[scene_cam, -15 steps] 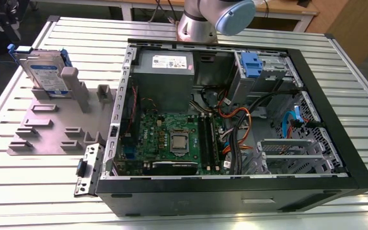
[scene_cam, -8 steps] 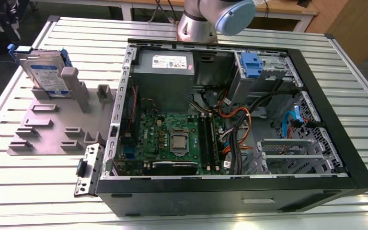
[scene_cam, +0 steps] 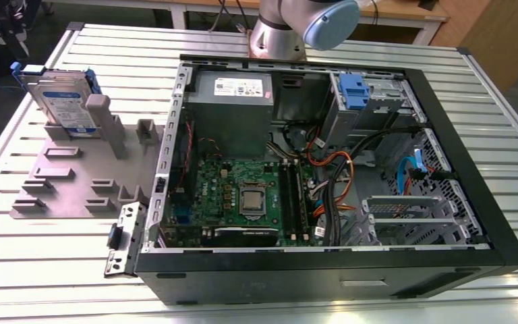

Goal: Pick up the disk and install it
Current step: 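Pick up the disk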

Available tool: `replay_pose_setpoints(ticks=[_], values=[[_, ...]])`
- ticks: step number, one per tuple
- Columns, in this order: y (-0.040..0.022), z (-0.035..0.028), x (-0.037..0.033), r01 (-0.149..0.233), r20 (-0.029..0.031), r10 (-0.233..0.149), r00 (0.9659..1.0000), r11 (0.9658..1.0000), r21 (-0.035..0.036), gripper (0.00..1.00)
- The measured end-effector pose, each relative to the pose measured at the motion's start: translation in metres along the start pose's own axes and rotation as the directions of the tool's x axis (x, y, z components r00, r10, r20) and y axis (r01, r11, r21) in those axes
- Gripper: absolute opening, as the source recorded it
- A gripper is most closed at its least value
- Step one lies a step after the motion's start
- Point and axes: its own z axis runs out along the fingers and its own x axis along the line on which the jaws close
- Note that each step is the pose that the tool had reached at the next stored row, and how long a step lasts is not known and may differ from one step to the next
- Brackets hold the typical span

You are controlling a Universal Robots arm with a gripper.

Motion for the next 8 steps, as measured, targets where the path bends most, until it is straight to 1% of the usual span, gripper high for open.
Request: replay_pose_setpoints(ticks=[2, 4, 6, 8], values=[[0.0000, 0.0000, 0.0000, 0.003, -0.0001, -0.003, 1.0000, 1.0000, 0.0000, 0.11], [0.0000, 0.0000, 0.0001, 0.014, -0.0008, -0.014, 0.9999, 0.9999, -0.0001, 0.11], [0.0001, 0.0000, 0.0002, 0.034, -0.0018, -0.034, 0.9994, 0.9994, -0.0004, 0.11], [0.0001, 0.0001, 0.0003, 0.061, -0.0029, -0.061, 0.9981, 0.9981, -0.0007, 0.11]])
